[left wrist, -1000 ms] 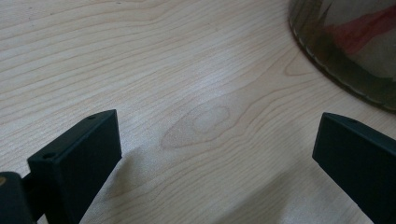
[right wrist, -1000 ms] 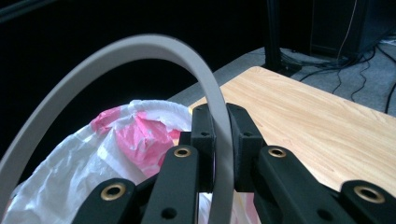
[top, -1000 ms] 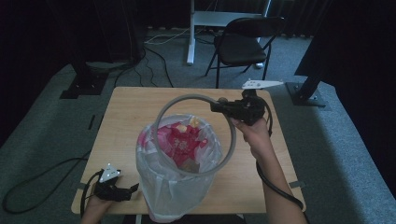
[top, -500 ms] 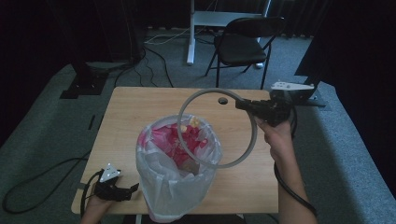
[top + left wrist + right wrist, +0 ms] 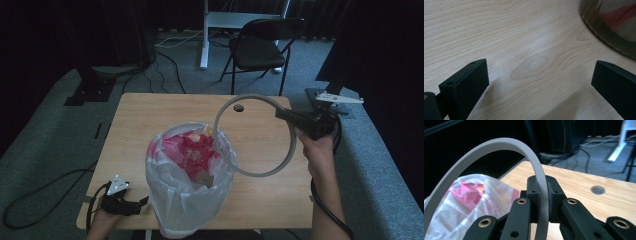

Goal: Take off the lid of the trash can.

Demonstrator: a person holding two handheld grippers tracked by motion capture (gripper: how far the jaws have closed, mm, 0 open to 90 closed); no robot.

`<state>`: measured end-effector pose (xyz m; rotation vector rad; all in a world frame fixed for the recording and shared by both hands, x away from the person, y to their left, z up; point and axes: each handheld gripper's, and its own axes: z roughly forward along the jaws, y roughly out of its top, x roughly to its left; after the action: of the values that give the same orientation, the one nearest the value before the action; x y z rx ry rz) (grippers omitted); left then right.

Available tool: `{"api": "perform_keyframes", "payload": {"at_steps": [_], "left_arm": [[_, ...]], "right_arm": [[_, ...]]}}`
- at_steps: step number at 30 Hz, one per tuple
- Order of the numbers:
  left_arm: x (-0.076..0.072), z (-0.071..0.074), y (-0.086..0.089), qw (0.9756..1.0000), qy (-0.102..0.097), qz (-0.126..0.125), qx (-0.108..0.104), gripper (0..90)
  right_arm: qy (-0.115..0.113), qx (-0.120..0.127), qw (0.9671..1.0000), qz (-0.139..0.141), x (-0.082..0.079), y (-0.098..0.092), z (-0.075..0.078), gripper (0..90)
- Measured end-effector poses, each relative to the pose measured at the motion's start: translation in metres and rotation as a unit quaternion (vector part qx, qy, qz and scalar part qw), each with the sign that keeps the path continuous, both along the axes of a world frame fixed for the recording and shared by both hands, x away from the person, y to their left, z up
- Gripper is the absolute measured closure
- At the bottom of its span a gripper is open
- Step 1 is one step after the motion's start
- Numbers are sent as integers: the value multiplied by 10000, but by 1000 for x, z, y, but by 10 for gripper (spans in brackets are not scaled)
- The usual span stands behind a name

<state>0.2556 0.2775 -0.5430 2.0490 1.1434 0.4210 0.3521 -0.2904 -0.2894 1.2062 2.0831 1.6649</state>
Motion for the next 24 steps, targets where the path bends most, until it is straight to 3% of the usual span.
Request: {"api": "perform_keyframes", "payload": {"at_steps": [12,24], "left_arm": [[0,0,0,10000,0,-6,22,12],[0,0,-1,10000,11,-3,26,12]], "right_arm": [[218,130,9987,-447,-5,-43,-21,828],[731,121,9942,-781,3,-70,-67,828]]}}
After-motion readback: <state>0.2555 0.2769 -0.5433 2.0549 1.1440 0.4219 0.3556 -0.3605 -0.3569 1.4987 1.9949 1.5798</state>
